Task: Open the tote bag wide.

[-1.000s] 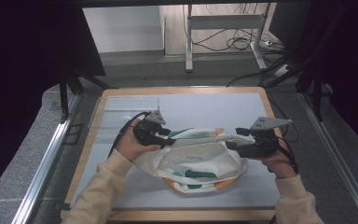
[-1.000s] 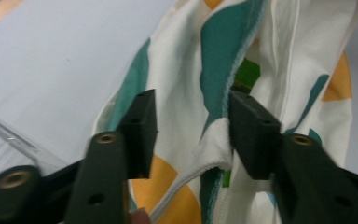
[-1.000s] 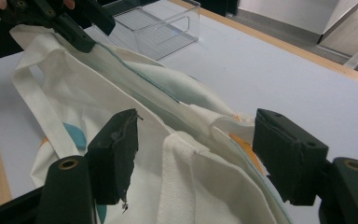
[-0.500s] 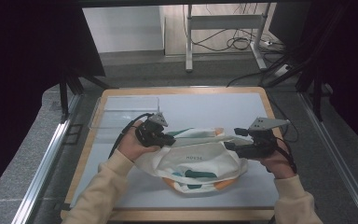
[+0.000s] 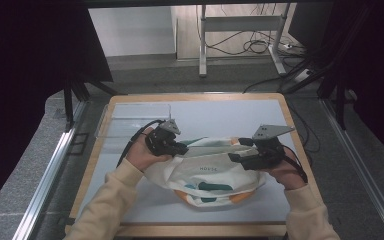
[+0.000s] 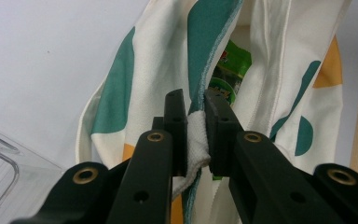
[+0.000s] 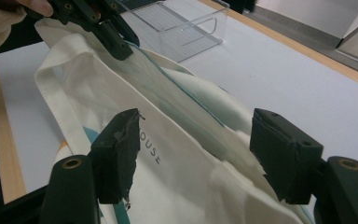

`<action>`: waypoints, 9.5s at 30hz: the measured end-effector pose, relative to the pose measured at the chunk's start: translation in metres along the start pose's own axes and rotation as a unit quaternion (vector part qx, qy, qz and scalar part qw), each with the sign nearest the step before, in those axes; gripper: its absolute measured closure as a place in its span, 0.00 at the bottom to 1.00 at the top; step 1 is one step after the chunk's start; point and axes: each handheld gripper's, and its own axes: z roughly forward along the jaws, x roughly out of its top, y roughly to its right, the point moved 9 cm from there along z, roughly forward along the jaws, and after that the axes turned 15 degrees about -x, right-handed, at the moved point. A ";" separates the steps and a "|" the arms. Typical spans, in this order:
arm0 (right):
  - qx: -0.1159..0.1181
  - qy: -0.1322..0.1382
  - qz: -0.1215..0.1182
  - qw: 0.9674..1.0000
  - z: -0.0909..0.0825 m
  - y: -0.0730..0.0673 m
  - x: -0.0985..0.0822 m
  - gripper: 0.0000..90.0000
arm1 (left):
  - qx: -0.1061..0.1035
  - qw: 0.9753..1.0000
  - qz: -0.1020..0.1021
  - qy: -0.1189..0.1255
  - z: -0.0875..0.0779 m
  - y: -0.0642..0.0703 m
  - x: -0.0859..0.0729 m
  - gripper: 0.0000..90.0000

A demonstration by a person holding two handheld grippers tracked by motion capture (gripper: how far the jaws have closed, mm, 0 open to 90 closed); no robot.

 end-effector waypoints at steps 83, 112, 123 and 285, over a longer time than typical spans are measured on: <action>0.131 -0.106 -0.085 0.982 0.037 -0.085 -0.050 0.95 | 0.043 0.997 -0.056 0.022 0.002 -0.028 0.002 0.91; 0.155 -0.096 -0.081 0.980 0.021 -0.100 -0.062 0.96 | 0.050 0.996 -0.074 0.024 -0.006 -0.044 0.002 0.91; 0.168 -0.100 -0.078 0.978 0.014 -0.108 -0.070 0.96 | 0.062 0.993 -0.092 0.039 -0.008 -0.052 0.008 0.92; 0.142 -0.222 -0.135 0.955 0.039 -0.099 -0.102 0.99 | 0.119 0.977 -0.071 -0.160 0.056 -0.049 -0.026 1.00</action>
